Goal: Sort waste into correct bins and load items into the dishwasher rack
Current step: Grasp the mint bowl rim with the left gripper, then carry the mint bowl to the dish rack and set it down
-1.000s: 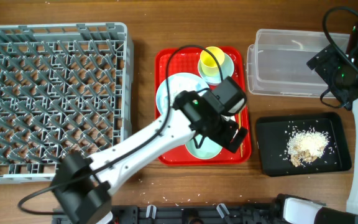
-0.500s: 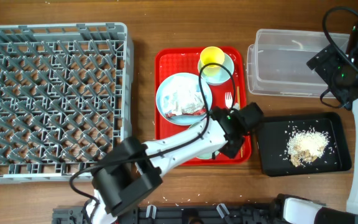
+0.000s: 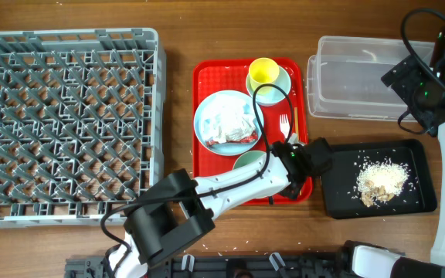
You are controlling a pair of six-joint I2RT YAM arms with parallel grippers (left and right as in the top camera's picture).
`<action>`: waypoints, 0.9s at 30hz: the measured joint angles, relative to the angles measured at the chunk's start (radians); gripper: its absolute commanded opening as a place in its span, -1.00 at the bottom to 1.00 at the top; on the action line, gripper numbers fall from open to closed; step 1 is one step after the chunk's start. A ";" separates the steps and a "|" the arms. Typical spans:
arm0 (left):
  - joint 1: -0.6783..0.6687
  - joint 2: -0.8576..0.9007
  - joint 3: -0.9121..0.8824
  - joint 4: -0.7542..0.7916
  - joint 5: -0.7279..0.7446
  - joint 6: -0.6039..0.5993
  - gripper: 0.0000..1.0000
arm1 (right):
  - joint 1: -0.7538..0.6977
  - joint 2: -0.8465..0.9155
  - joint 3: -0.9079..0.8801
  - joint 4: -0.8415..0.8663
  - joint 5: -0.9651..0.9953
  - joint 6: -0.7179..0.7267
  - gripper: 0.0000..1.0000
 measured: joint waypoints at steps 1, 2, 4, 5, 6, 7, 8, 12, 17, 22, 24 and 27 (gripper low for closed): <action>0.000 0.000 0.000 0.001 0.000 -0.001 -0.78 | 0.000 0.000 0.000 0.000 0.000 0.000 0.99; 0.000 0.000 0.000 0.001 0.000 -0.001 -0.87 | 0.000 0.000 0.000 0.000 0.000 0.000 0.99; 0.000 0.000 0.000 0.000 0.000 -0.004 -0.92 | 0.000 0.000 0.000 0.000 0.000 0.000 1.00; 0.000 0.000 0.000 -0.003 -0.007 -0.005 -0.92 | 0.000 0.000 0.000 0.000 0.000 0.000 0.99; 0.000 0.000 0.000 -0.004 -0.013 -0.005 -0.92 | 0.000 0.000 0.000 0.000 0.000 0.000 0.99; -0.002 0.000 0.000 -0.006 -0.019 -0.005 -0.92 | 0.000 0.000 0.000 0.000 0.000 0.000 1.00; -0.002 0.000 0.002 -0.013 -0.021 -0.005 -0.92 | 0.000 0.000 0.000 0.000 0.000 0.000 0.99; -0.002 -0.023 0.045 -0.093 -0.021 0.002 -0.92 | 0.000 0.000 0.000 0.000 0.000 0.000 0.99; 0.013 -0.206 0.079 -0.102 -0.018 0.053 -0.92 | 0.000 0.000 0.000 0.000 0.000 0.000 0.99; 0.156 -0.374 0.086 -0.108 0.018 0.135 -0.92 | 0.000 0.000 0.000 0.000 0.000 0.000 0.99; 0.337 -0.444 0.087 -0.106 0.061 0.163 -0.92 | 0.000 0.000 0.000 0.000 0.000 0.000 0.99; 0.643 -0.486 0.089 -0.072 0.207 0.196 -0.92 | 0.000 0.000 0.000 0.000 0.000 0.000 1.00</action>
